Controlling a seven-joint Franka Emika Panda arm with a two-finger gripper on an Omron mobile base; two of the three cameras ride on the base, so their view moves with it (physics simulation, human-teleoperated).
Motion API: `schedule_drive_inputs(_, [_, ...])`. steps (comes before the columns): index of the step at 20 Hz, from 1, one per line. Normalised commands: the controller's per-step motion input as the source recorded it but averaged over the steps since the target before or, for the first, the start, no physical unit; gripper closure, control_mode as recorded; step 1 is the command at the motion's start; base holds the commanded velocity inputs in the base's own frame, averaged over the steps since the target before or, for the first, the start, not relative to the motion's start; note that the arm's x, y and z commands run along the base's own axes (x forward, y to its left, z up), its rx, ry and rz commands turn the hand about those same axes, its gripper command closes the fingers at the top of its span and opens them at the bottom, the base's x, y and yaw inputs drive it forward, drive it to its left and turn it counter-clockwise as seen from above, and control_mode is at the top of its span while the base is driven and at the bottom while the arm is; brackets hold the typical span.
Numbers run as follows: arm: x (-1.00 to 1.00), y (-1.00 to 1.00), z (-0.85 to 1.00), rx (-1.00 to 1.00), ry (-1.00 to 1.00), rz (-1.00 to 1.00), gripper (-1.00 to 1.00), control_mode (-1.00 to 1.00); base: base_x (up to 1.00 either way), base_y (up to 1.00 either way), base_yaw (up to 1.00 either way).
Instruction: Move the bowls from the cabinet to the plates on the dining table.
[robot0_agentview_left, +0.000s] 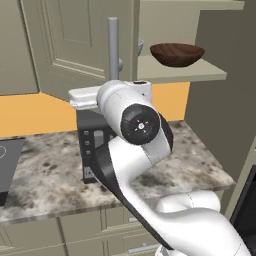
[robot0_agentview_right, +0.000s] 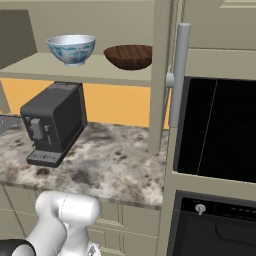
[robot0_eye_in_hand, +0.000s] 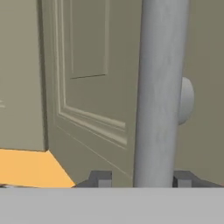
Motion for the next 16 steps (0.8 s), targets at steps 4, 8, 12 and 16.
schedule_drive_inputs(4, [-0.14,0.39,0.0,0.0,0.02,0.0,1.0,-1.0,0.0,0.0,0.0])
schedule_drive_inputs(8, [0.0,0.13,-0.01,0.0,0.01,0.0,1.0,-1.0,0.0,0.0,0.0])
schedule_drive_inputs(12, [0.0,0.13,-0.02,0.0,0.03,0.0,-1.0,-1.0,0.0,0.0,0.0])
schedule_drive_inputs(16, [-0.21,0.31,0.0,0.0,0.01,0.0,-1.0,-1.0,0.0,0.0,0.0])
